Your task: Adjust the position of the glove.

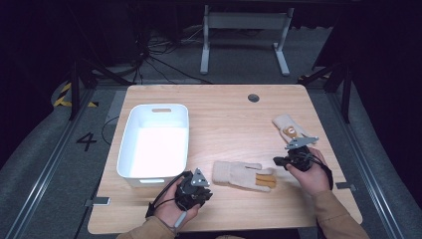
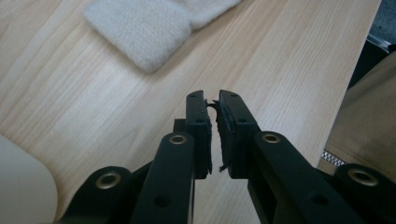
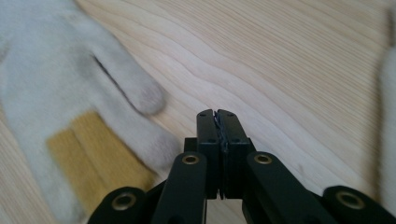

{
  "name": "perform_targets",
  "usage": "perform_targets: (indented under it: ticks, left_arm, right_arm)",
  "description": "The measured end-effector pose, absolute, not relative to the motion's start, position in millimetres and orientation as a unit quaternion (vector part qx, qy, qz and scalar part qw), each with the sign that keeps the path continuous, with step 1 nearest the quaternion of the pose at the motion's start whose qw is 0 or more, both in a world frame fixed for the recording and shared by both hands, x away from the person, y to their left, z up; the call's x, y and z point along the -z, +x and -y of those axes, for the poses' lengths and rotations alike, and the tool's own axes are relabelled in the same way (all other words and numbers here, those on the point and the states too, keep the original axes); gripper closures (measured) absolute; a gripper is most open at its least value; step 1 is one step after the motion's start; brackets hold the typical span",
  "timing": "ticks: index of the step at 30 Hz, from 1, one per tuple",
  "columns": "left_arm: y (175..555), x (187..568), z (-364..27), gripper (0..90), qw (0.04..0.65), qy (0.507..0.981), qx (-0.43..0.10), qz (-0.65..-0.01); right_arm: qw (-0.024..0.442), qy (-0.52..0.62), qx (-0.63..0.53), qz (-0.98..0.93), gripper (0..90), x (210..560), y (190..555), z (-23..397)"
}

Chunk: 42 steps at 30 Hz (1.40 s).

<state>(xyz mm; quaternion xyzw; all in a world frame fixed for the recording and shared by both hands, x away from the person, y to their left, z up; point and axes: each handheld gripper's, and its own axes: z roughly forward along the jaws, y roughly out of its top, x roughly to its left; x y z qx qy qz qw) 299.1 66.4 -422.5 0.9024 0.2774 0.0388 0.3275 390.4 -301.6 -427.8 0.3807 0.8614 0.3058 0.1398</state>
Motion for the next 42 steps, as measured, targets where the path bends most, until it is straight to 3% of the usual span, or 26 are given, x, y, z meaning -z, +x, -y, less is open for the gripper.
perform_targets:
  ticks: [11, 30, 42]
  left_arm:
    - [295.6, 429.4, -88.5, 81.8, 0.362, 0.888, -0.014, -0.284]
    - [295.6, 426.8, -85.6, 76.1, 0.368, 0.89, -0.004, -0.268]
    - [294.6, 422.2, -89.8, 71.5, 0.373, 0.89, -0.008, -0.262]
  right_arm:
    - [0.137, 0.403, -0.303, -0.853, 89.2, 434.8, 342.6, 341.0]
    - [0.131, 0.385, -0.33, -0.852, 89.1, 429.0, 358.9, 316.9]
    - [0.154, 0.425, -0.324, -0.831, 81.7, 418.2, 386.2, 331.7]
